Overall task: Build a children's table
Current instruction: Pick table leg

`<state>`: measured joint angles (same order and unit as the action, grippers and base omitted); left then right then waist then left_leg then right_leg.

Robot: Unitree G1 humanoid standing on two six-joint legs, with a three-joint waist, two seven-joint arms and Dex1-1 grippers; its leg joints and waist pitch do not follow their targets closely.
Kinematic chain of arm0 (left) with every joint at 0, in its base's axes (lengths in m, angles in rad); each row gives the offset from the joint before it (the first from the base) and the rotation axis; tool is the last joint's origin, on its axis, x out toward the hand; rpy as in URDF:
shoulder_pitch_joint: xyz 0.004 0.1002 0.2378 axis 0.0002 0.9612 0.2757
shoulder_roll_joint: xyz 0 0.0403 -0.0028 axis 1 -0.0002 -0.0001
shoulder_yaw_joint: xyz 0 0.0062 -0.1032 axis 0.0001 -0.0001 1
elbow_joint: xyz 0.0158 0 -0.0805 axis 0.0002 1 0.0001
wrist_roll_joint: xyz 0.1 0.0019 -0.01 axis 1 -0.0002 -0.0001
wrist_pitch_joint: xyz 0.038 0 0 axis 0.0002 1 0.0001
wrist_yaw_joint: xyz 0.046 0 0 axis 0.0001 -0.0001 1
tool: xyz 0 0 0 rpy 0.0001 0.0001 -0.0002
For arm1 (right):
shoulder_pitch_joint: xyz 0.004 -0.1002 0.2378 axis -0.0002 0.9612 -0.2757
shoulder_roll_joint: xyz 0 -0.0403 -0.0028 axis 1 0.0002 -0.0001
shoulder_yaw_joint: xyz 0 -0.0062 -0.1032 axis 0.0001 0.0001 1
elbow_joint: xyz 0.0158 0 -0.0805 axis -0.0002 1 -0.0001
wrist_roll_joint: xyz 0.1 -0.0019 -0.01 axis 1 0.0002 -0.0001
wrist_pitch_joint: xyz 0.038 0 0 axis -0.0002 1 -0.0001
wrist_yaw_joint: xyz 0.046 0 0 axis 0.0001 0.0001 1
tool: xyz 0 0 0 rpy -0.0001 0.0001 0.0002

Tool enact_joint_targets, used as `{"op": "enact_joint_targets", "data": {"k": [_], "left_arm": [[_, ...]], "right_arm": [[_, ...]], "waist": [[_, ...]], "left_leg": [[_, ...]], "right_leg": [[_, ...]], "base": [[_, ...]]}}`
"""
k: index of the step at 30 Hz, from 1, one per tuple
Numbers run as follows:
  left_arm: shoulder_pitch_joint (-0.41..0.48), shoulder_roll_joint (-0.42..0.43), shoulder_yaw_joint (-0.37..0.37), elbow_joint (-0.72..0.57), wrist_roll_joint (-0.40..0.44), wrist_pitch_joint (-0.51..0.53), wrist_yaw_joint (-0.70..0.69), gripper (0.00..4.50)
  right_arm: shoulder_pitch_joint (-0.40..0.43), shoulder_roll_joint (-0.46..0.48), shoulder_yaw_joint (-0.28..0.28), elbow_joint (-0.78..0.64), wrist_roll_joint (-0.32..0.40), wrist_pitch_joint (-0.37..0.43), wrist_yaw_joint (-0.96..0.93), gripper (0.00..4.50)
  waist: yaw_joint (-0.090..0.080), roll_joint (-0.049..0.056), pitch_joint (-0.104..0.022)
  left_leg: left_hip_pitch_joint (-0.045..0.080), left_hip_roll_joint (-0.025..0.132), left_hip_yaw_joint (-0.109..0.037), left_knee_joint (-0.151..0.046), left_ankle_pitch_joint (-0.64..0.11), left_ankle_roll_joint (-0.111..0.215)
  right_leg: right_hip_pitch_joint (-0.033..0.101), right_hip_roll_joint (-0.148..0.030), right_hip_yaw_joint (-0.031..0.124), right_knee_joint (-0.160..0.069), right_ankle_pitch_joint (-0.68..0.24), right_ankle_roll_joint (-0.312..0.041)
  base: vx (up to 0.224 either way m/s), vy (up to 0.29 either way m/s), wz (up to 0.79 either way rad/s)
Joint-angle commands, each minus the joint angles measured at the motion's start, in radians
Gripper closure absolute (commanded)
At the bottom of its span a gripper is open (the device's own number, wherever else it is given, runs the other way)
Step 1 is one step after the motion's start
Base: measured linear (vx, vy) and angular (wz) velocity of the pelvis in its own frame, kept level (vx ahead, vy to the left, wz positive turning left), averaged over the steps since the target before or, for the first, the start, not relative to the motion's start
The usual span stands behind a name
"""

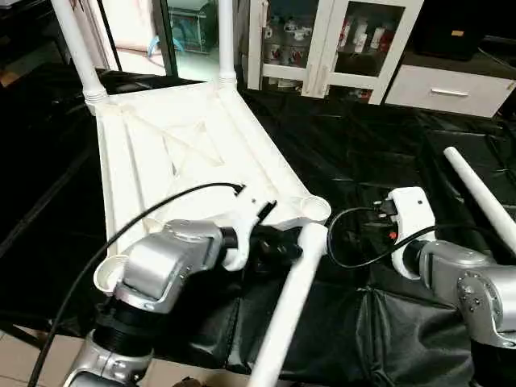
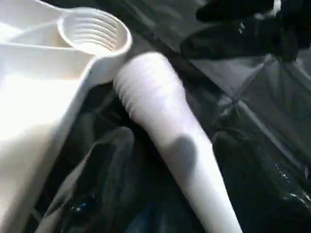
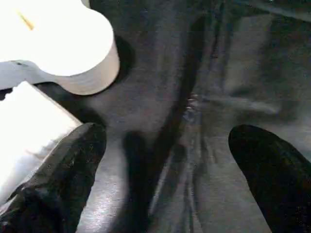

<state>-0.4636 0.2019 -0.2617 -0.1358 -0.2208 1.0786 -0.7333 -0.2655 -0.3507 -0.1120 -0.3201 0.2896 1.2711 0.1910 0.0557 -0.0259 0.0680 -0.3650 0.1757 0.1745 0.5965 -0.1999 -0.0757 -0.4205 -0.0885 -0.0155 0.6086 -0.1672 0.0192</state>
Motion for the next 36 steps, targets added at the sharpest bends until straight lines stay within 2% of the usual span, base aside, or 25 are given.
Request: {"op": "enact_joint_targets", "data": {"k": [1,4,8,10,14,17,18,21,22,24,27,30,32,33,34,35,36], "left_arm": [[0.001,-0.001,-0.024,-0.022,0.009,0.032,0.028,1.11],[0.002,-0.012,-0.027,-0.035,-0.001,0.056,0.038,0.99],[0.003,-0.012,-0.048,-0.046,-0.015,0.066,0.045,0.62],[0.004,-0.006,-0.065,-0.038,-0.003,0.030,0.046,0.46],[0.010,-0.026,-0.049,-0.019,0.001,-0.028,0.067,0.16],[0.016,-0.027,-0.052,-0.013,0.009,-0.067,0.077,0.16],[0.016,-0.031,-0.045,-0.008,0.010,-0.082,0.090,0.16],[0.006,-0.035,-0.024,-0.007,-0.002,-0.081,0.097,0.16],[0.004,-0.037,-0.013,-0.006,-0.009,-0.084,0.095,0.16],[0.001,-0.039,-0.001,-0.001,-0.016,-0.087,0.096,0.16],[0.006,-0.036,0.009,0.005,-0.026,-0.120,0.088,0.16],[0.021,-0.044,0.028,-0.001,-0.024,-0.201,0.100,0.16],[0.030,-0.061,0.056,-0.006,-0.001,-0.322,0.136,0.16],[0.032,-0.068,0.067,-0.007,0.004,-0.355,0.147,0.16],[0.033,-0.074,0.080,-0.009,0.019,-0.404,0.171,0.16],[0.034,-0.077,0.088,-0.010,0.026,-0.431,0.186,0.16],[0.042,-0.075,0.109,-0.029,0.017,-0.409,0.200,0.16]], "right_arm": [[0.005,-0.008,-0.021,-0.010,-0.006,-0.004,-0.006,0.00],[0.011,-0.004,-0.023,-0.021,-0.004,0.003,-0.008,0.00],[0.015,0.006,-0.019,-0.032,0.000,0.001,-0.009,0.00],[0.014,0.014,-0.015,-0.036,0.002,-0.016,-0.006,0.00],[0.012,0.027,-0.022,-0.040,0.004,-0.032,-0.006,0.00],[0.017,0.029,-0.027,-0.048,0.006,-0.031,-0.008,0.00],[0.019,0.030,-0.029,-0.051,0.006,-0.032,-0.009,0.00],[0.019,0.028,-0.031,-0.057,0.006,-0.033,-0.007,0.00],[0.020,0.029,-0.032,-0.058,0.005,-0.037,-0.006,0.00],[0.021,0.028,-0.035,-0.060,0.005,-0.041,-0.005,0.00],[0.030,0.028,-0.042,-0.071,0.006,-0.049,-0.005,0.00],[0.043,0.040,-0.057,-0.096,0.015,-0.057,-0.003,0.00],[0.051,0.065,-0.087,-0.126,0.043,-0.090,0.010,0.00],[0.053,0.073,-0.097,-0.136,0.053,-0.101,0.016,0.00],[0.063,0.081,-0.103,-0.151,0.067,-0.156,0.037,0.00],[0.069,0.085,-0.105,-0.159,0.076,-0.193,0.052,0.00],[0.092,0.085,-0.098,-0.183,0.084,-0.217,0.068,0.00]], "waist": [[-0.001,0.009,-0.056],[-0.002,0.005,-0.057],[-0.002,0.008,-0.055],[-0.003,0.008,-0.055],[-0.004,0.012,-0.055],[-0.004,0.013,-0.053],[-0.003,0.020,-0.052],[-0.004,0.017,-0.053],[-0.002,0.026,-0.054],[-0.004,0.023,-0.054],[-0.002,0.024,-0.055],[0.001,0.028,-0.061],[0.000,0.025,-0.061],[0.002,0.028,-0.062],[0.001,0.021,-0.063],[0.002,0.025,-0.062],[0.005,0.019,-0.063]], "left_leg": [[0.002,0.025,-0.006,-0.076,-0.176,-0.029],[0.001,0.025,-0.007,-0.076,-0.183,-0.028],[0.000,0.024,-0.007,-0.076,-0.182,-0.027],[-0.001,0.024,-0.008,-0.077,-0.186,-0.026],[0.000,0.026,-0.009,-0.078,-0.196,-0.030],[-0.001,0.026,-0.009,-0.079,-0.195,-0.030],[-0.001,0.025,-0.010,-0.080,-0.196,-0.031],[-0.001,0.025,-0.008,-0.078,-0.192,-0.031],[0.000,0.024,-0.010,-0.078,-0.187,-0.033],[0.000,0.024,-0.009,-0.077,-0.190,-0.033],[-0.001,0.023,-0.009,-0.077,-0.187,-0.026],[-0.002,0.025,-0.009,-0.075,-0.159,-0.019],[-0.005,0.026,-0.008,-0.074,-0.164,-0.010],[-0.004,0.027,-0.009,-0.074,-0.164,-0.006],[-0.004,0.027,-0.008,-0.074,-0.164,-0.003],[-0.004,0.030,-0.009,-0.074,-0.171,-0.002],[-0.004,0.031,-0.008,-0.074,-0.173,0.002]], "right_leg": [[0.048,-0.022,0.024,-0.079,-0.241,-0.144],[0.049,-0.024,0.024,-0.081,-0.270,-0.134],[0.047,-0.023,0.024,-0.082,-0.276,-0.130],[0.047,-0.023,0.024,-0.083,-0.281,-0.124],[0.046,-0.023,0.023,-0.085,-0.280,-0.122],[0.047,-0.022,0.023,-0.084,-0.264,-0.124],[0.047,-0.022,0.023,-0.083,-0.261,-0.125],[0.048,-0.021,0.024,-0.083,-0.249,-0.130],[0.049,-0.023,0.024,-0.080,-0.242,-0.136],[0.049,-0.022,0.023,-0.083,-0.236,-0.143],[0.051,-0.023,0.023,-0.083,-0.252,-0.146],[0.054,-0.024,0.023,-0.079,-0.225,-0.148],[0.055,-0.026,0.023,-0.082,-0.230,-0.149],[0.054,-0.027,0.022,-0.081,-0.234,-0.149],[0.055,-0.027,0.022,-0.082,-0.237,-0.148],[0.054,-0.028,0.022,-0.082,-0.245,-0.143],[0.054,-0.031,0.023,-0.081,-0.257,-0.135]], "base": [[0.000,0.000,0.00],[0.000,0.000,0.00],[0.000,0.000,0.00],[0.000,0.000,0.00],[0.000,0.000,0.00],[0.000,0.000,0.00],[0.000,0.000,0.00],[0.000,0.000,0.00],[0.000,0.000,0.00],[0.000,0.000,0.00],[0.000,0.000,0.00],[0.000,0.000,0.00],[0.000,0.000,0.00],[0.000,0.000,0.00],[0.000,0.000,0.00],[0.000,0.000,0.00],[0.000,0.000,0.00]]}}
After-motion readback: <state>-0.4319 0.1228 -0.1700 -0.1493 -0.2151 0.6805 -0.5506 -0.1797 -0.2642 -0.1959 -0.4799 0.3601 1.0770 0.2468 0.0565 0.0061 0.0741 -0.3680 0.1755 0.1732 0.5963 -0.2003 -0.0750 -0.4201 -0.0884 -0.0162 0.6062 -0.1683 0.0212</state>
